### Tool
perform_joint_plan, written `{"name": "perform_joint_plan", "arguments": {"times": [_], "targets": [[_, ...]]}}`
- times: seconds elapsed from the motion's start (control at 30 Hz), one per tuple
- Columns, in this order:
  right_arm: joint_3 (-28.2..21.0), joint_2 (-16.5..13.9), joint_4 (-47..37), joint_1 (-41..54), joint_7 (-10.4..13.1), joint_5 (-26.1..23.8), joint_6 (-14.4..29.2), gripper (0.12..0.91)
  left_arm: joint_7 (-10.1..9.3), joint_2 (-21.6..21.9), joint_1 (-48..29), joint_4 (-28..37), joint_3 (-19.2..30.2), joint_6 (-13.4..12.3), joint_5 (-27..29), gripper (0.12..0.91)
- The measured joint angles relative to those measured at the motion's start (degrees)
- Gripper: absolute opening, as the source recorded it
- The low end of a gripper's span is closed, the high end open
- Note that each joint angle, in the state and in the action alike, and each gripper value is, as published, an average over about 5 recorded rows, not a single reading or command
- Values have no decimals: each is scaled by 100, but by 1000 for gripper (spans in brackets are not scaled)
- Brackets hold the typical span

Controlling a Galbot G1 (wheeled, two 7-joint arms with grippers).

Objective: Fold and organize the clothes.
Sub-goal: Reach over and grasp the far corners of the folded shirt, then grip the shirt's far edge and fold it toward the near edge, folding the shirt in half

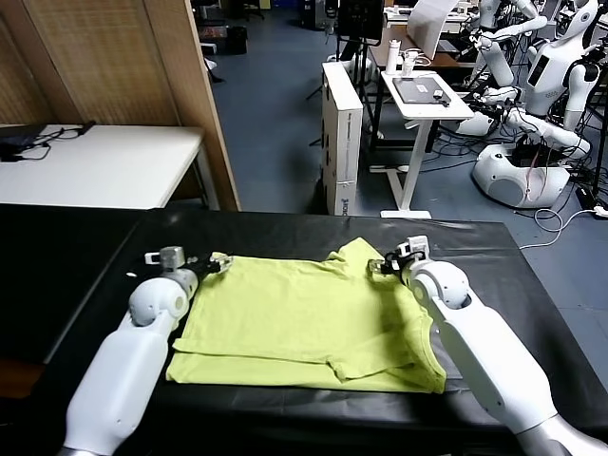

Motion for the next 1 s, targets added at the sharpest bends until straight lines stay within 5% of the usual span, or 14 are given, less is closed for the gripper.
{"name": "perform_joint_plan", "arguments": {"times": [0.23,0.37,0.67,1.0], "targets": [[15,-4,44,-41,-17,-5,1,294,2,7,61,-32,-1,-25,13,358],[19,-4,52,-55,-19,-17,0,177,17,23,66,-36,0,-42,18,243],[100,19,157,-157,-29,-52,53,140,4,87,162,-234,-62,-101,-84,191],[314,-214,642,-455,-167,132,874,140,-115,181,782,-1169,-398,-33,-322,180]]}}
